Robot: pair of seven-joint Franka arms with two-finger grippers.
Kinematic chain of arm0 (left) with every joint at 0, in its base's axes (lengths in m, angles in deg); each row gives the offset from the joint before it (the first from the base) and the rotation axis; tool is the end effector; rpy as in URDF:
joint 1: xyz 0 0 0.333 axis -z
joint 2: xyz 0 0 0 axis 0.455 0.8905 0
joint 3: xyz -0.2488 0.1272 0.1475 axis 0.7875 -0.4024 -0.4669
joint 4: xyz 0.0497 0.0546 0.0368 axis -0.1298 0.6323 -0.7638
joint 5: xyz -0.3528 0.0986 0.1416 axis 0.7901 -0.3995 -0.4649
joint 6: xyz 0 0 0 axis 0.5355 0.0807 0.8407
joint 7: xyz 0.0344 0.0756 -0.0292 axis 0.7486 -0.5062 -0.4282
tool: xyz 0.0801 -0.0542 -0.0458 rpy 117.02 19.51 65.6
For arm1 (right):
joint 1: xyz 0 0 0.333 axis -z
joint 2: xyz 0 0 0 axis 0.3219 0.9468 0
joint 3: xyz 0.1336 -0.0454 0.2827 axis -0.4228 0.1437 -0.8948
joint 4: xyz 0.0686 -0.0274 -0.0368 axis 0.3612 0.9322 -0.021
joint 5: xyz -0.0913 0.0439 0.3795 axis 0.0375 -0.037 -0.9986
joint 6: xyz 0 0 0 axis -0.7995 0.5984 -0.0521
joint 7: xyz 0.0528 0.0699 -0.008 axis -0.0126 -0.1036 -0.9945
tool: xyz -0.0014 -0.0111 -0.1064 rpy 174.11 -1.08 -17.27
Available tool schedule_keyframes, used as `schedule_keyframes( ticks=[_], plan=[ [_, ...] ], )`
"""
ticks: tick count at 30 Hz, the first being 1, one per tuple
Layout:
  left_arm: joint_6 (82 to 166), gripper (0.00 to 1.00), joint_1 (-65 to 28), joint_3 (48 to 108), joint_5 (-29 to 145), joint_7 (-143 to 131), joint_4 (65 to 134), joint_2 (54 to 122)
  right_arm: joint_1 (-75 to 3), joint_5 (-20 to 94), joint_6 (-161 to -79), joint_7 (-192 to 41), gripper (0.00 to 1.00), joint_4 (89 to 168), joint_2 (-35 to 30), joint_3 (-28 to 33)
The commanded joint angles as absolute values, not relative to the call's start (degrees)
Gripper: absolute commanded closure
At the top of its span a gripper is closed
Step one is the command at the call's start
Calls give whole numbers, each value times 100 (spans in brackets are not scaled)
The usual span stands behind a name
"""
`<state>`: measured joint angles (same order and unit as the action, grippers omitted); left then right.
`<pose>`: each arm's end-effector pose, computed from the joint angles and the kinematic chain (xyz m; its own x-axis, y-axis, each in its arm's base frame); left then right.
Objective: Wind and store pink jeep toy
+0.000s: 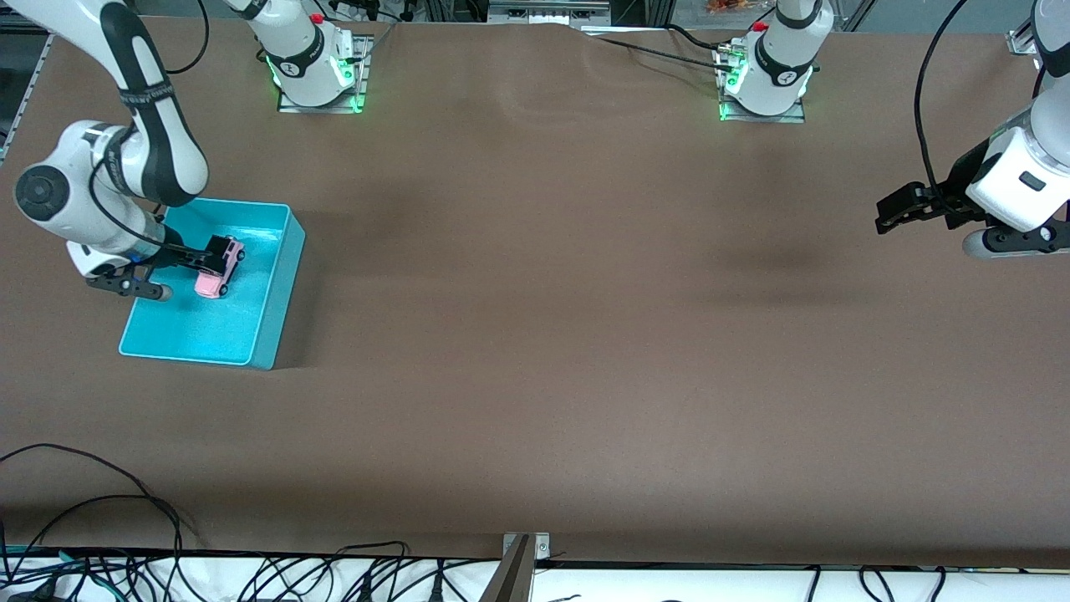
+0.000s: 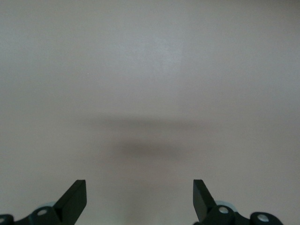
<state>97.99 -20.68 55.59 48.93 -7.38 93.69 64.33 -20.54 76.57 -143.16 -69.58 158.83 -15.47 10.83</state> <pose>0.5634 -0.0232 0.5768 0.9926 0.0930 -0.0780 0.0926 -0.9957 -0.0083 0.5217 -0.1092 0.2753 0.9820 -0.1860 -0.0345 -0.1832 -0.9805 0.0704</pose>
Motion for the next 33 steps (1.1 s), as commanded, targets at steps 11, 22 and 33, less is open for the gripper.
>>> schedule_keyframes(
  ticks=[11,22,33],
  plan=[
    [9777,0,-2074,5569,4804,-730,9518,6261,-2115,7574,-13620,-7047,0,15645,-3152,856],
    [9777,0,-2074,5561,4804,-730,9509,6278,-2115,7565,-11994,-7055,0,15206,-3979,865],
    [9777,0,-2074,5561,4804,-730,9491,6296,-2089,6986,-10007,-7029,0,13536,-3874,804]
  ],
)
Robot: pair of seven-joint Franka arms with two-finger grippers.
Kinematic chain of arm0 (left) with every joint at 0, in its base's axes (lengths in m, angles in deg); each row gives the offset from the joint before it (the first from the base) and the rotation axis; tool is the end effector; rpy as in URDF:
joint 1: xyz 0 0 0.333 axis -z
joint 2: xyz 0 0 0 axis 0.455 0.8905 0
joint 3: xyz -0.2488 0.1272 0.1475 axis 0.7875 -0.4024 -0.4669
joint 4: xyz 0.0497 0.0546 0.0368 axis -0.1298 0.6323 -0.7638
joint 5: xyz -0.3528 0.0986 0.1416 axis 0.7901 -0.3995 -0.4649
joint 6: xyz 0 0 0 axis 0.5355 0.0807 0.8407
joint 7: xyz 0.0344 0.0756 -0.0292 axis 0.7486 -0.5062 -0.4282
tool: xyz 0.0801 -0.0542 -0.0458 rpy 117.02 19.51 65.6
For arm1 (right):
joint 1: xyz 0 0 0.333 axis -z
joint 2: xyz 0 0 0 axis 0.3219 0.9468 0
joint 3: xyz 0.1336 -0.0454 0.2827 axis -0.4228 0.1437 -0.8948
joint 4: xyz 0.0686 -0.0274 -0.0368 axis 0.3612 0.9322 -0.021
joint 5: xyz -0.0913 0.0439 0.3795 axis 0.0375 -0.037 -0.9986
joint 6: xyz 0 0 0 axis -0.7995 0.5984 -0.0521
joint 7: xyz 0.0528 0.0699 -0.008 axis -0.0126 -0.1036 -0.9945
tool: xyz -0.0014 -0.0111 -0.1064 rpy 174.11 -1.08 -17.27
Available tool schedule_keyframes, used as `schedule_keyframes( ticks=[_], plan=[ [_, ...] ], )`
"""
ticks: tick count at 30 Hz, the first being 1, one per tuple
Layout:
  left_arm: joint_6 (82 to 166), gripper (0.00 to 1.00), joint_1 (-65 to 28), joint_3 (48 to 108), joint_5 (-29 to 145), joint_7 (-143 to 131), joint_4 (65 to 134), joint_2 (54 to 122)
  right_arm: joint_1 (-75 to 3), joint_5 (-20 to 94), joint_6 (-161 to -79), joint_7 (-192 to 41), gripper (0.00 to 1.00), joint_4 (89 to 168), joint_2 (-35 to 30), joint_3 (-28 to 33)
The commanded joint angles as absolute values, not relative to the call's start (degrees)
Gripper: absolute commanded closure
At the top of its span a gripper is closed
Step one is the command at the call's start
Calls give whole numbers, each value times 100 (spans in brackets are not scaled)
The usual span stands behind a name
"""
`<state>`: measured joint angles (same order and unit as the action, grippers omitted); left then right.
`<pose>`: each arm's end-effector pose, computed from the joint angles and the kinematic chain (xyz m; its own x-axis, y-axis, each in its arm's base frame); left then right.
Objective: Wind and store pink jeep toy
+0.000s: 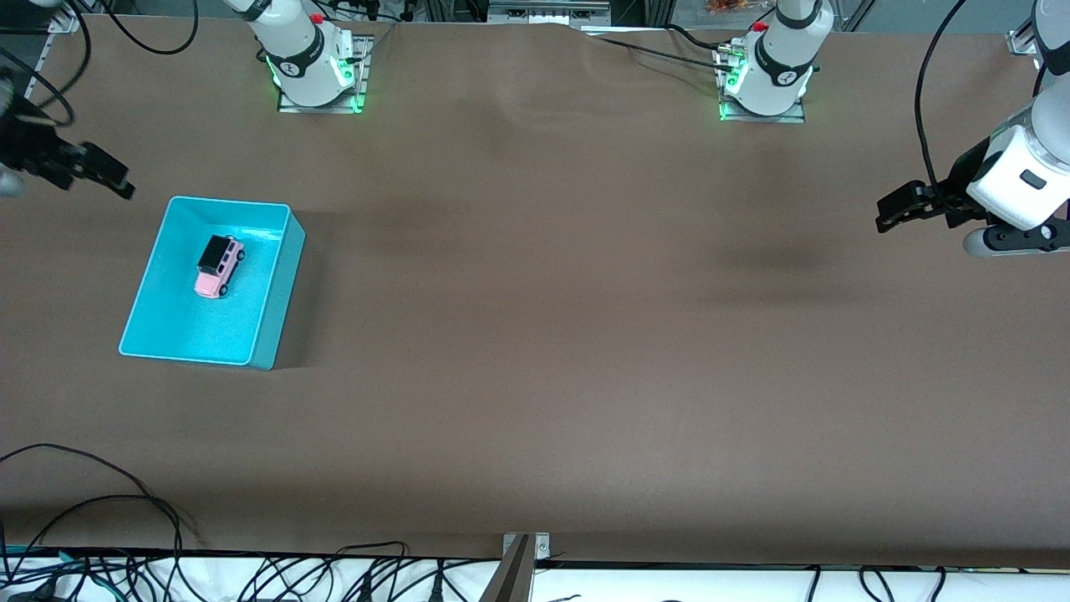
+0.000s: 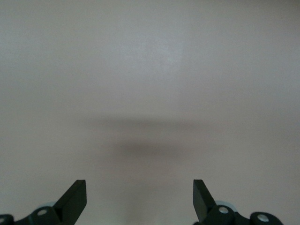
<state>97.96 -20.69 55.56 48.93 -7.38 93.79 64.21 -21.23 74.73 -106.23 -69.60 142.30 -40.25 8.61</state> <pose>0.5627 -0.0227 0.5771 0.9925 0.0937 -0.0782 0.0933 -0.9956 -0.0082 0.4833 -0.0844 0.5727 0.9863 -0.1619 0.0324 -0.1606 -0.9862 -0.0398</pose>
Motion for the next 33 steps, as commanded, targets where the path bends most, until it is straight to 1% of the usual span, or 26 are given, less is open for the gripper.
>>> schedule_keyframes(
  ticks=[1,9,11,15,24,28,33],
  plan=[
    [9777,0,-2074,5561,4804,-730,9491,6296,-2071,6933,-9927,-7055,0,13439,-3848,734],
    [9777,0,-2083,5561,4804,-730,9491,6296,-1614,6897,-9312,-6618,0,12586,-3426,-321],
    [9777,0,-2083,5561,4804,-730,9491,6296,-1596,6906,-9329,-6310,0,12463,-3320,-505],
    [9777,0,-2083,5561,4804,-730,9491,6296,-1596,6967,-9504,-6027,0,12462,-3241,-787],
    [9777,0,-2083,5561,4804,-730,9491,6296,-1596,7397,-10163,-6193,0,12699,-3109,-937],
    [9777,0,-2083,5561,4804,-730,9491,6296,-1587,7477,-10199,-6799,0,12770,-3109,-911],
    [9777,0,-2083,5561,4804,-730,9500,6296,-1570,7486,-10199,-7029,0,12770,-3109,-884]
  ],
)
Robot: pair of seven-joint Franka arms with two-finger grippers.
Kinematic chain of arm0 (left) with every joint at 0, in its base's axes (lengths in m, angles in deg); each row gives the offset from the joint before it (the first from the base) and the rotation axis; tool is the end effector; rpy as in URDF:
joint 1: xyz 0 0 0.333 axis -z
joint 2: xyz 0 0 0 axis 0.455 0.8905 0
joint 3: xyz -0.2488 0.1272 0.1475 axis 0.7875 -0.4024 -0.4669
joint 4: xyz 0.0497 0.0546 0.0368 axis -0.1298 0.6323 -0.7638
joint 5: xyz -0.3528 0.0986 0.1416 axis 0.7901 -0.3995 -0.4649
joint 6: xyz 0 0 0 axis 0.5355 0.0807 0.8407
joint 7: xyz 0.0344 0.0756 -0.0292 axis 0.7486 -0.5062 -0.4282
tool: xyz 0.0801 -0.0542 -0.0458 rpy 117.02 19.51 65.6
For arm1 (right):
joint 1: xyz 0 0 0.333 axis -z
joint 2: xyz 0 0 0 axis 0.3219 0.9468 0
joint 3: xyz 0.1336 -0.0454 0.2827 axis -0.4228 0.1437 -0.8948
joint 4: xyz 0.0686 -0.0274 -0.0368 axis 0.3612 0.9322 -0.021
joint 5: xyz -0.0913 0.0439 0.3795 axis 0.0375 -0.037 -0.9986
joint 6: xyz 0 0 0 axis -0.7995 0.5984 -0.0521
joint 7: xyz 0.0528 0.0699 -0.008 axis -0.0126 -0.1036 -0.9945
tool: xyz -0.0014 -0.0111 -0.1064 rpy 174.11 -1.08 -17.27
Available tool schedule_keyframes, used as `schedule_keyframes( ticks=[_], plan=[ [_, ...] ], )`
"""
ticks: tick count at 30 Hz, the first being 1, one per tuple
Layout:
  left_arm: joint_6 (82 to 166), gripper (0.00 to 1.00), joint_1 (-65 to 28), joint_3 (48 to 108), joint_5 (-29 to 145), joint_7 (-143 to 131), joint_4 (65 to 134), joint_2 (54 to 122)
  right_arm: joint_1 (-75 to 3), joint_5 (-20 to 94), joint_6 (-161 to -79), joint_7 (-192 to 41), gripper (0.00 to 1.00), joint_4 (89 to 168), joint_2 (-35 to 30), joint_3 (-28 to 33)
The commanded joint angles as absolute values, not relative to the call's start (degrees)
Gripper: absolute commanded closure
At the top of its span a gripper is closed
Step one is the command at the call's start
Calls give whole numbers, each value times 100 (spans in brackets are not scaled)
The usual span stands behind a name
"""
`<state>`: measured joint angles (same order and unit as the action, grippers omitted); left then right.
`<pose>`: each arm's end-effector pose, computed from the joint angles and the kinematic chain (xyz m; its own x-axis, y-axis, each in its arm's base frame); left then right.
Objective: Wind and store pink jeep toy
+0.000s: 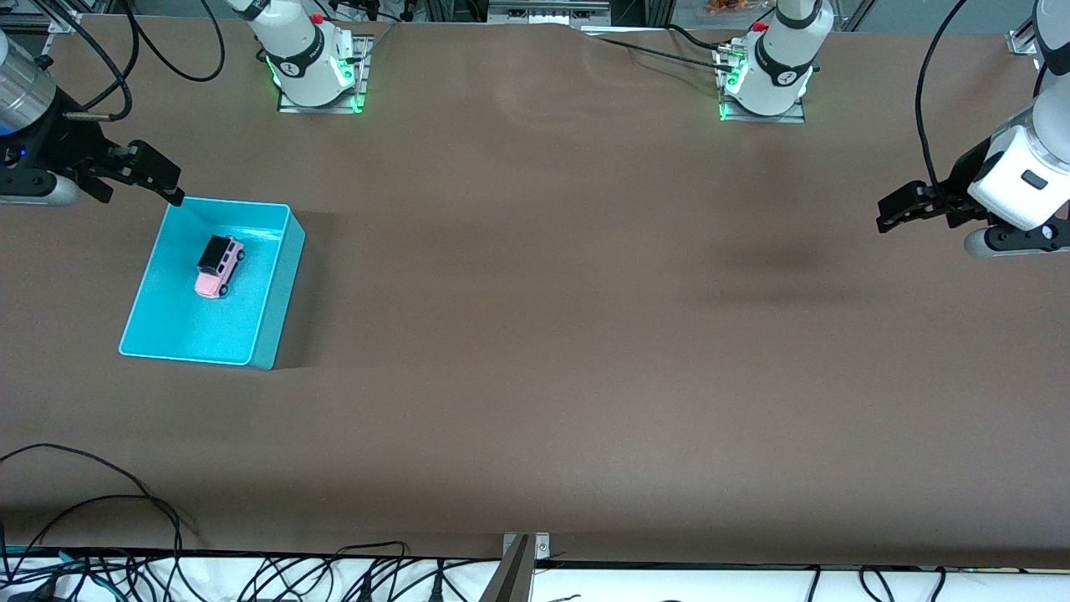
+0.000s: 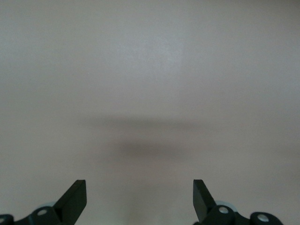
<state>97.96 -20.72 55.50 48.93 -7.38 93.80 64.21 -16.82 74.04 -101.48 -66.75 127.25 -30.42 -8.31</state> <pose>0.5627 -0.0219 0.5770 0.9924 0.0952 -0.0784 0.0949 -0.9955 -0.0082 0.5413 0.0368 0.6057 0.9990 0.0000 0.0453 0.0000 -1.0000 -0.0011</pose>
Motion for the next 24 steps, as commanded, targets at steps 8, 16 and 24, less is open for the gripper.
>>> schedule_keyframes(
  ticks=[8,16,24],
  plan=[
    [9777,0,-2083,5561,4804,-730,9491,6296,-1447,7486,-10067,-7451,0,12761,-3109,-893],
    [9777,0,-2083,5561,4804,-739,9491,6296,-1429,7468,-9953,-7442,0,12700,-3056,-884],
    [9777,0,-2083,5561,4804,-739,9491,6296,-1438,7468,-9900,-7451,0,12709,-3074,-867]
  ],
)
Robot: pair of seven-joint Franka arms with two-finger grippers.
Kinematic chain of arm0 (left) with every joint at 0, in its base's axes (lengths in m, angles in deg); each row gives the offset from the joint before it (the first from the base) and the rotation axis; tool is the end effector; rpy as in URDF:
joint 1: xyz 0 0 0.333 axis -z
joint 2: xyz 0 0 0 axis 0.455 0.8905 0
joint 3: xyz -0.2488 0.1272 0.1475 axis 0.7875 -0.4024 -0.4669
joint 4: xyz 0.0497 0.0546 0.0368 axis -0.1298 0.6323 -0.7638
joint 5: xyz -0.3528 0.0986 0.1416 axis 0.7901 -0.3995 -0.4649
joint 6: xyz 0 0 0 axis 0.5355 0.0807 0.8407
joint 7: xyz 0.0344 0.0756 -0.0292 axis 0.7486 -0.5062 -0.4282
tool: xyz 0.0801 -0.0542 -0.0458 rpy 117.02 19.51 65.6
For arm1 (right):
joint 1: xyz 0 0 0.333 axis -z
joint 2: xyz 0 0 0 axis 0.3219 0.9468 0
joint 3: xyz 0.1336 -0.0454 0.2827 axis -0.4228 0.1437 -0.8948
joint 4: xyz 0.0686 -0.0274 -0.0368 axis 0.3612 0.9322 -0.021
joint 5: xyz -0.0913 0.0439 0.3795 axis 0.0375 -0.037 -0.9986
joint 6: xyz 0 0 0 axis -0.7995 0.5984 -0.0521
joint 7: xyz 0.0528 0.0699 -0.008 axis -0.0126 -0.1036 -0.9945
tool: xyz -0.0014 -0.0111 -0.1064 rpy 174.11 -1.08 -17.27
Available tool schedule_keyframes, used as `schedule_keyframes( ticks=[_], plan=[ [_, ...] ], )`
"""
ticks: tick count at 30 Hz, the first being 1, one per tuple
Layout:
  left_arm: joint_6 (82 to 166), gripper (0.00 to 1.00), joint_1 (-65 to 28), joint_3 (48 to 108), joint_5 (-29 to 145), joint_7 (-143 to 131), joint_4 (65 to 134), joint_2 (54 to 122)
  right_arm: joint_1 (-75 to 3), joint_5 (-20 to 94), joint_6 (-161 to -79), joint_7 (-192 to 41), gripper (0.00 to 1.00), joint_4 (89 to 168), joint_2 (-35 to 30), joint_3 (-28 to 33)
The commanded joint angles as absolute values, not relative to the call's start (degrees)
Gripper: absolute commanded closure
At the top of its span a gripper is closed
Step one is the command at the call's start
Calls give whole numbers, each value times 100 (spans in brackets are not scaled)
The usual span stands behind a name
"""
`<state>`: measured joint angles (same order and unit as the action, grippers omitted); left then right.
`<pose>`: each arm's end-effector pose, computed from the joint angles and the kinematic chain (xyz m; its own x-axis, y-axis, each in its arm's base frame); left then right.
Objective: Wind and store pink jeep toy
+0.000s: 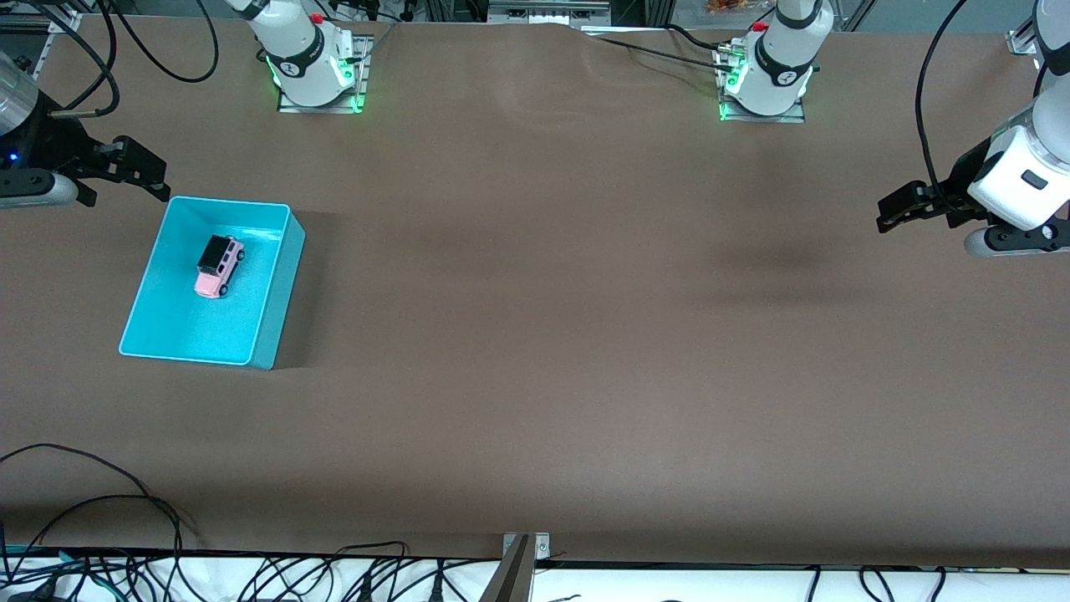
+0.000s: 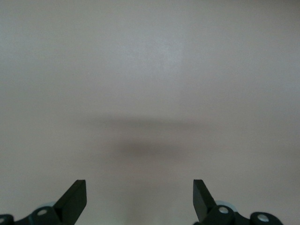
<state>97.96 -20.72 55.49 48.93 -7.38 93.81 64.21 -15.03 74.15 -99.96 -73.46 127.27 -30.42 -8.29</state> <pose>0.5627 -0.0218 0.5769 0.9923 0.0954 -0.0785 0.0951 -0.9954 -0.0083 0.5395 0.0194 0.6031 0.9962 0.0856 0.0182 0.0855 -0.9963 0.0047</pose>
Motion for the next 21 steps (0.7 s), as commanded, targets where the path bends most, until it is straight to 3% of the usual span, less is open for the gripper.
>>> schedule_keyframes(
  ticks=[1,21],
  plan=[
    [9777,0,-2083,5561,4804,-739,9491,6296,-1438,7477,-9900,-7451,0,12709,-3074,-867],
    [9786,0,-2083,5561,4804,-730,9491,6305,-1438,7477,-9742,-7442,0,12708,-3083,-823]
  ],
)
